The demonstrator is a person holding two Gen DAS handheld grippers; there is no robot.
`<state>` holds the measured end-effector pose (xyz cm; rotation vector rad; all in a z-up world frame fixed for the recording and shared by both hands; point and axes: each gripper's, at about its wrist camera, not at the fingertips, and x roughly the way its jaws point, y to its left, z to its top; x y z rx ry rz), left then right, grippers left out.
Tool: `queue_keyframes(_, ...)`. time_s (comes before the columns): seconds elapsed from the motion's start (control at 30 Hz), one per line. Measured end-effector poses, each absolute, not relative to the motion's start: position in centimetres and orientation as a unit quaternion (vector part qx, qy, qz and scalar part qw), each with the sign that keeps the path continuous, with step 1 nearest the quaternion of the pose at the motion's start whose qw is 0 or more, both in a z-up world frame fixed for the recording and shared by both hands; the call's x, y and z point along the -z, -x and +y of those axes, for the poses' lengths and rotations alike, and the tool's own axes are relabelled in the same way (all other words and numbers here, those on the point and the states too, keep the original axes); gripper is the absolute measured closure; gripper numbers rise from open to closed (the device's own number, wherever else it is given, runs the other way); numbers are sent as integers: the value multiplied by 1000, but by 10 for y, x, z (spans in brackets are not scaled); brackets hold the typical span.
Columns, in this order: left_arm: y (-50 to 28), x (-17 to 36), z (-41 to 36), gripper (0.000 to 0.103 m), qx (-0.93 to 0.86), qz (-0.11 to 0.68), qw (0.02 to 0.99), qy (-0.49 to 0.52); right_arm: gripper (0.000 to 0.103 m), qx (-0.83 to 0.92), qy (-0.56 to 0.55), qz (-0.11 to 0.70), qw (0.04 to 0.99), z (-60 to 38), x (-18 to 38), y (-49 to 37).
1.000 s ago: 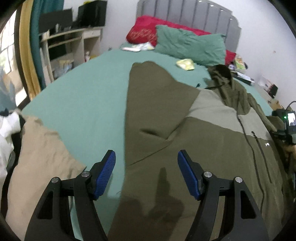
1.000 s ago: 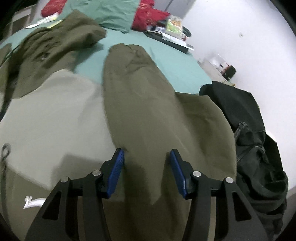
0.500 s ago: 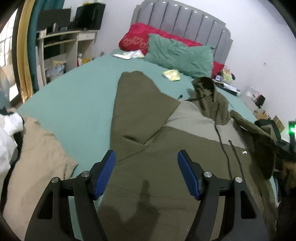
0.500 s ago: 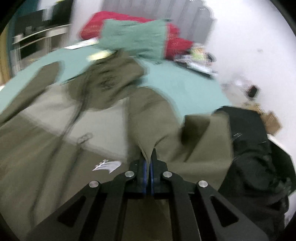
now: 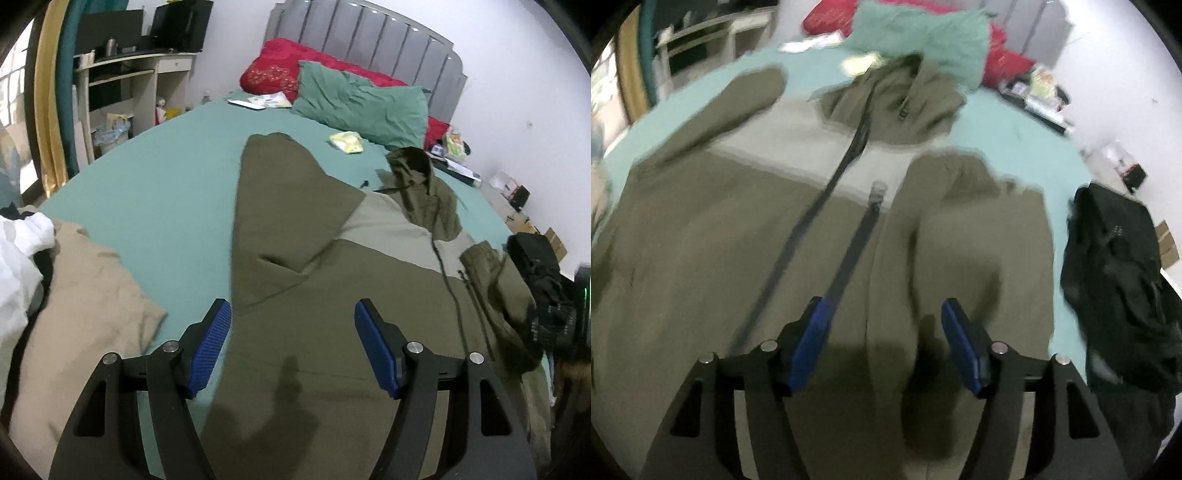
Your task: Fold large clothes
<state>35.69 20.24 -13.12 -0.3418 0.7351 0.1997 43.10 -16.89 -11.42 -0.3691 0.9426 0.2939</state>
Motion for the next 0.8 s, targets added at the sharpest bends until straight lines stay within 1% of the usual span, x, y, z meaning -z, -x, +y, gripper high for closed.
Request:
queue_keyframes(0.07, -360, 133, 210, 30, -98, 358, 912, 175, 38, -120, 156, 442, 875, -157, 113, -469)
queue_keyframes(0.17, -365, 135, 217, 30, -106, 360, 910, 177, 38, -87, 128, 450, 879, -138, 127, -528)
queue_keyframes(0.3, -374, 137, 221, 30, -111, 366, 908, 170, 39, -33, 89, 491, 866, -129, 164, -585)
queue_keyframes(0.33, -377, 138, 220, 30, -110, 369, 907, 170, 44, -20, 77, 499, 863, -131, 171, -594)
queue_keyframes(0.37, -378, 139, 220, 30, -107, 371, 906, 171, 69, -18, 67, 501, 863, -132, 175, -599)
queue_keyframes(0.47, -381, 140, 218, 30, -105, 374, 908, 159, 93, -20, 73, 484, 872, -127, 170, -601)
queue_keyframes(0.5, -381, 140, 217, 30, -107, 374, 908, 153, 96, -26, 71, 469, 880, -124, 160, -599)
queue_keyframes(0.7, -373, 132, 215, 30, -112, 368, 912, 144, 96, -159, 72, 308, 935, -72, 64, -589)
queue_keyframes(0.8, -367, 127, 213, 30, -114, 370, 913, 127, 96, -230, 71, 274, 931, -28, 31, -587)
